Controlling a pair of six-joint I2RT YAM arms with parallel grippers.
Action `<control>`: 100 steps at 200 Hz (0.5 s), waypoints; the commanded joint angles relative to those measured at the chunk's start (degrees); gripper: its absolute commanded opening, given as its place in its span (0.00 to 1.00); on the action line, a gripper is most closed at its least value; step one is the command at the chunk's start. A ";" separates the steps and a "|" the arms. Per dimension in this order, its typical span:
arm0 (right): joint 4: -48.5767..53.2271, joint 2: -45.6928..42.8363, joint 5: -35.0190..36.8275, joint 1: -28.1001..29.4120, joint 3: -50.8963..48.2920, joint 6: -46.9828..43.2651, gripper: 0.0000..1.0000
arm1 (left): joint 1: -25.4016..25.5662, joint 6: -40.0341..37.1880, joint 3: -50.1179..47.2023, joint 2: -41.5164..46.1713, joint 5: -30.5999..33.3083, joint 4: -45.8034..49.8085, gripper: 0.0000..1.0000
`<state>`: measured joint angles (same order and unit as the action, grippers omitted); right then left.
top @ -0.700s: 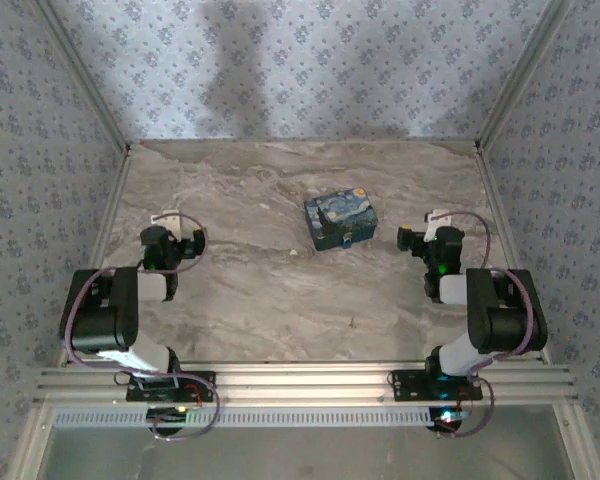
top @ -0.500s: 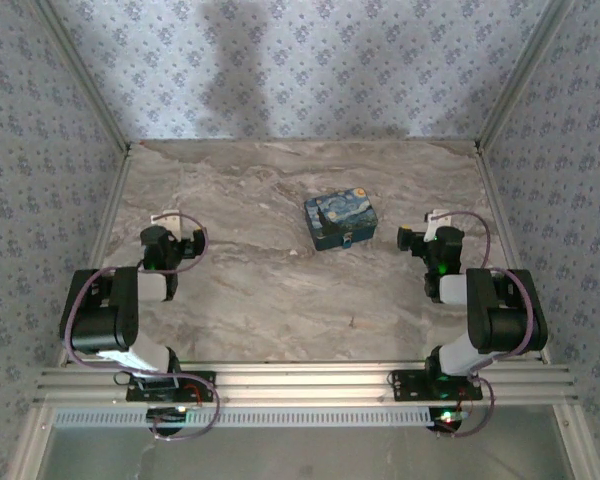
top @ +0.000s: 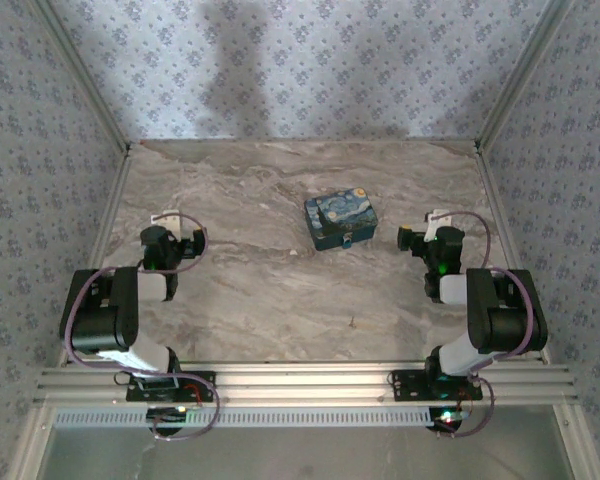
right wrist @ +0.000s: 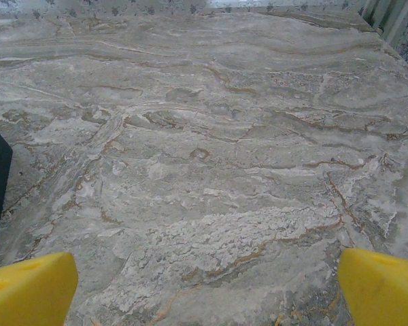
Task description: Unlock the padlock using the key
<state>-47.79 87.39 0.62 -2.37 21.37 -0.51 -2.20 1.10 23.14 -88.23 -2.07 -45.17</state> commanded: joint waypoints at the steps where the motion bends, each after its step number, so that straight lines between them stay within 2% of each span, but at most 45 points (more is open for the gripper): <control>1: 1.38 -0.98 0.10 -0.53 0.84 0.28 1.00 | -0.08 0.25 -0.02 1.69 0.81 -1.15 0.98; 17: 5.28 -4.40 1.01 -0.96 1.41 1.24 1.00 | 0.11 0.18 -0.96 6.09 1.39 0.65 0.98; 50: 19.20 -12.32 0.86 -0.78 5.14 3.33 1.00 | 1.19 1.42 0.30 17.27 2.08 12.17 0.98; 72: 27.31 -16.64 -0.35 -0.21 7.59 7.98 1.00 | 1.43 10.11 3.24 23.10 0.54 21.33 0.98; 100: 42.69 -20.87 -1.77 2.04 13.14 16.65 1.00 | 1.54 21.97 7.80 26.19 -6.61 32.23 0.98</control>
<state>-22.02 69.65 0.54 -2.02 29.54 7.22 -0.95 10.90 26.92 -64.25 -2.46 -25.41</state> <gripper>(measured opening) 0.999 0.980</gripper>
